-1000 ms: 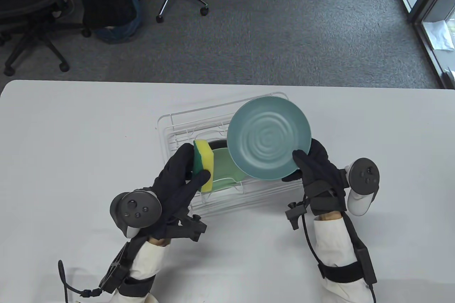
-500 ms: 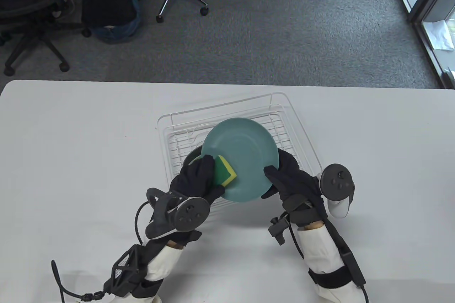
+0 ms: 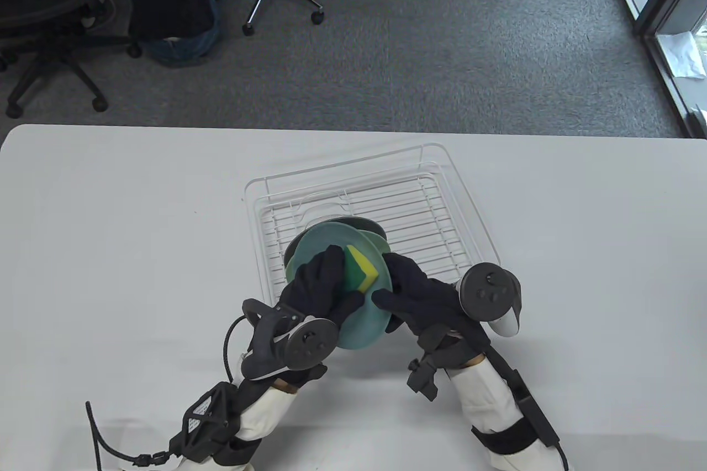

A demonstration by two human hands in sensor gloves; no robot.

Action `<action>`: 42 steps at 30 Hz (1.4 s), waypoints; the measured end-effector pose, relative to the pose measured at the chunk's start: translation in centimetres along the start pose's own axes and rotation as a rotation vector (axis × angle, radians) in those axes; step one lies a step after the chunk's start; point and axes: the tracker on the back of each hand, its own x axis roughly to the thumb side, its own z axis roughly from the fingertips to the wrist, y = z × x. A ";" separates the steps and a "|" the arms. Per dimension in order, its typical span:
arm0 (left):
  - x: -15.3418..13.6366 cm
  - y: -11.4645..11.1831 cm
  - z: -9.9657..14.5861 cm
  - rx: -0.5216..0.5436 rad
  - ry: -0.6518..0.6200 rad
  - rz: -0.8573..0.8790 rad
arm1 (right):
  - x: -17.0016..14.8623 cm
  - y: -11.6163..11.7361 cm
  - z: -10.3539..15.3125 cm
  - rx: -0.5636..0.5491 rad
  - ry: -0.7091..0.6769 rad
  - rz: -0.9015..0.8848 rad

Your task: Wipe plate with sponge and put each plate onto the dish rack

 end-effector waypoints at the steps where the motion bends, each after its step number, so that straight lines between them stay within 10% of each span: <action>1: -0.2 0.1 0.0 0.006 0.009 -0.017 | 0.0 0.2 -0.1 0.014 0.000 0.002; 18: -1.7 -1.2 -0.8 -0.232 0.097 -0.182 | -0.8 -2.5 0.6 -0.086 0.089 -0.034; 42: 2.7 -0.4 0.1 -0.156 -0.160 0.013 | -0.8 -3.0 1.1 -0.138 0.069 -0.097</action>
